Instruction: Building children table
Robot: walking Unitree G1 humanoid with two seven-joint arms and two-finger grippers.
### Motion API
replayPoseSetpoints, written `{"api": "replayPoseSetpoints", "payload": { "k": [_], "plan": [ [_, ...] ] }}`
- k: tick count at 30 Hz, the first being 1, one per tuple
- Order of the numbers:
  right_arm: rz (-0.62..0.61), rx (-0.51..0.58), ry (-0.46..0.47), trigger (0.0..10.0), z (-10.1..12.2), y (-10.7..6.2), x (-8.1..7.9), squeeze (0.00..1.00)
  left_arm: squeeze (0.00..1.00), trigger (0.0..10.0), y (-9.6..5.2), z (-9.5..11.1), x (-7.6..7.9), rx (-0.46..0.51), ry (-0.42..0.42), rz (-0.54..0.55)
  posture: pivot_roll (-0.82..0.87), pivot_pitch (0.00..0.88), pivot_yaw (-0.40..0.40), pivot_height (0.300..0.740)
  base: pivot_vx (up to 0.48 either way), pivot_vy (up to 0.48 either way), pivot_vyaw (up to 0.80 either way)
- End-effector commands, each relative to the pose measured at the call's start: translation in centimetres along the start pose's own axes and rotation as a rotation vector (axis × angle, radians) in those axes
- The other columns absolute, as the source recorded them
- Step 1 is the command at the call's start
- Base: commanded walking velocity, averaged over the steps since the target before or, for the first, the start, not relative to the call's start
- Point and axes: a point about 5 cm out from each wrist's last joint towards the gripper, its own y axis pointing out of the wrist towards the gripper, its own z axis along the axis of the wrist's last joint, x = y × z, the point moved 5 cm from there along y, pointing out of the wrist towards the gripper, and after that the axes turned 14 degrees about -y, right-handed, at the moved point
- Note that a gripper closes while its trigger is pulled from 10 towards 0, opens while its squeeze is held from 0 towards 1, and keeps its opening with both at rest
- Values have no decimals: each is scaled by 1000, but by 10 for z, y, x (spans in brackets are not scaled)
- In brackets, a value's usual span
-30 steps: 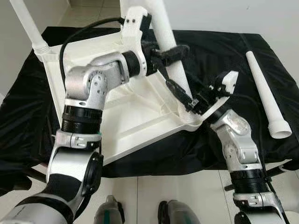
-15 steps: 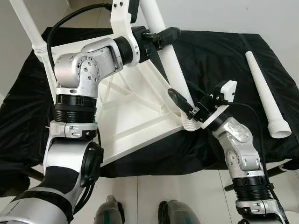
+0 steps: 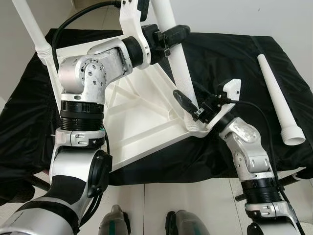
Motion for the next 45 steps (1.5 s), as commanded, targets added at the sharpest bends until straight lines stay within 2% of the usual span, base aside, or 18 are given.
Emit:
{"api": "replayPoseSetpoints", "payload": {
  "k": [1, 3, 4, 5, 6, 9, 10, 17, 19, 26, 30, 43, 44, 45],
  "plan": [
    [-25, -25, -6, 10000, -4, -2, 7, 1000, 0, 0, 1, 7, 7, 22, 37, -3, -164, 0, -2, 740, 0, 0, 0],
    [-35, -34, -20, 10000, -3, 1, 9, 1000, 0, 0, 1, 8, 11, 24, 51, -17, -165, 0, -2, 740, 0, 0, 0],
    [-53, -69, -43, 10000, -6, 4, 12, 1000, 0, 5098, 1, 9, 16, 25, 81, -27, -164, 0, -1, 740, 0, 0, 0],
    [-66, -94, -59, 10000, -8, 6, 14, 1000, 0, 5098, 1, 9, 20, 24, 102, -35, -164, 0, -1, 740, 0, 0, 0],
    [-64, -121, -65, 10000, -9, 10, 14, 0, 0, 10000, 1, 9, 25, 24, 122, -49, -162, 0, -2, 740, 0, 0, 0],
    [-41, -125, -79, 10000, -4, 19, 10, 0, 0, 10000, 1, 10, 37, 27, 175, -79, -156, 0, -5, 740, 0, 0, 0],
    [-32, -121, -82, 10000, 0, 23, 8, 0, 0, 10000, 2, 10, 41, 33, 216, -82, -154, 0, -7, 740, 0, 0, 0],
    [-36, -181, -121, 10000, -1, 37, 7, 0, 0, 10000, 4, 11, 54, 69, 300, -85, -137, 8, -18, 740, 0, 0, 0],
    [-45, -187, -142, 10000, 0, 39, 8, 0, 0, 10000, 4, 11, 56, 79, 308, -87, -135, 10, -19, 740, 0, 0, 0],
    [-75, -311, -226, 10000, -11, 45, 9, 0, 0, 10000, 3, 16, 62, 116, 343, -93, -128, 22, -22, 740, 0, 0, 0],
    [-72, -331, -211, 10000, -12, 46, 8, 0, 0, 10000, 2, 17, 63, 123, 360, -97, -132, 24, -18, 740, 0, 0, 0],
    [-109, -344, -259, 10000, -8, 48, 15, 0, 0, 10000, 4, 15, 65, 119, 355, -112, -136, 23, -13, 740, 0, 0, 0],
    [-109, -341, -261, 9451, -7, 48, 16, 0, 0, 10000, 4, 14, 65, 118, 355, -113, -137, 24, -14, 740, 0, 0, 0],
    [-109, -341, -261, 9451, -7, 48, 16, 0, 0, 10000, 4, 14, 65, 118, 355, -113, -137, 24, -14, 740, 0, 0, 0]
  ]
}}
